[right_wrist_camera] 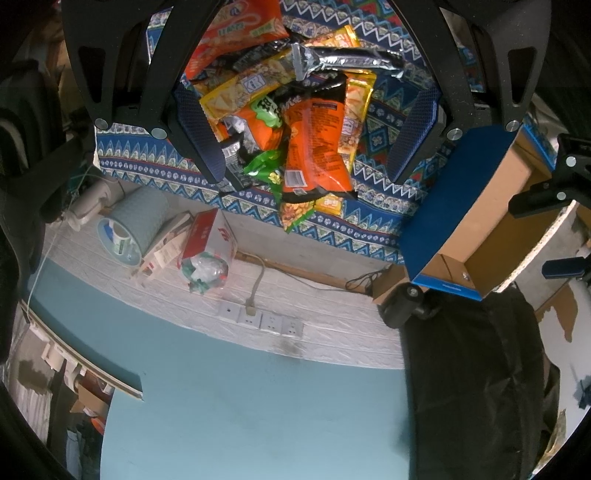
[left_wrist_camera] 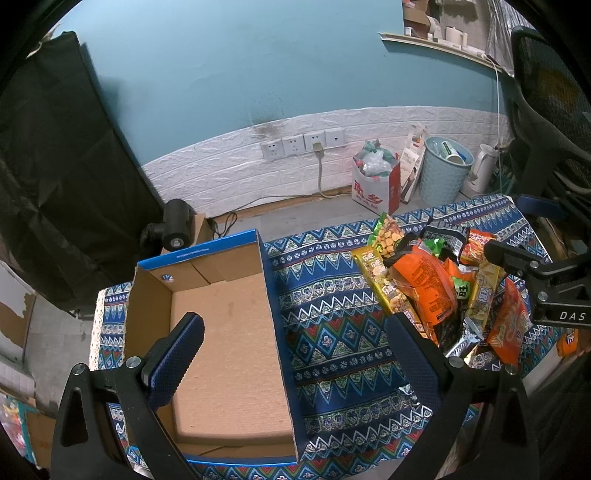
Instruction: Organize snacks
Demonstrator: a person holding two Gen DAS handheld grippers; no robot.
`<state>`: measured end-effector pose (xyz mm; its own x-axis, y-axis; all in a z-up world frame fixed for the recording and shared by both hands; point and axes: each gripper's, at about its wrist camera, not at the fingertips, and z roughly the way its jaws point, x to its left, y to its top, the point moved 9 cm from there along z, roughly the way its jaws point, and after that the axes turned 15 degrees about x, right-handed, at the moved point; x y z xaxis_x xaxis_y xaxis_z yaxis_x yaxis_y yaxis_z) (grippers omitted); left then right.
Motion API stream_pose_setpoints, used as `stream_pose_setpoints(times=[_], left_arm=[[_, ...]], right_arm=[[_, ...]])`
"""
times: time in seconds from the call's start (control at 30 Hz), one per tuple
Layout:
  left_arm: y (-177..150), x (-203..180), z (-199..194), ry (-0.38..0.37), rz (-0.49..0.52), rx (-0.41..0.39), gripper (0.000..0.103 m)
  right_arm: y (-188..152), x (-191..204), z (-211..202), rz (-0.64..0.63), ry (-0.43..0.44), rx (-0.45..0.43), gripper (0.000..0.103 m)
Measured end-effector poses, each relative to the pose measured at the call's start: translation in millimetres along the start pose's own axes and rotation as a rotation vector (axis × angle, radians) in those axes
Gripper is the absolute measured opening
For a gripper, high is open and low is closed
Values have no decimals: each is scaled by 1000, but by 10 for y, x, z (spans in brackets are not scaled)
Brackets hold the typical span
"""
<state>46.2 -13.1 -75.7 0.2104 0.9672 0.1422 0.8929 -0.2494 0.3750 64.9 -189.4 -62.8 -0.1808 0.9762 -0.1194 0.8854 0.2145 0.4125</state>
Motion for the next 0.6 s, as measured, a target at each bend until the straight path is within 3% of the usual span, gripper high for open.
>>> stream_pose_setpoints(times=[0.6], left_arm=[[0, -61, 36, -4, 11, 2, 100]], right_arm=[[-34, -82, 58, 11, -21, 22, 87]])
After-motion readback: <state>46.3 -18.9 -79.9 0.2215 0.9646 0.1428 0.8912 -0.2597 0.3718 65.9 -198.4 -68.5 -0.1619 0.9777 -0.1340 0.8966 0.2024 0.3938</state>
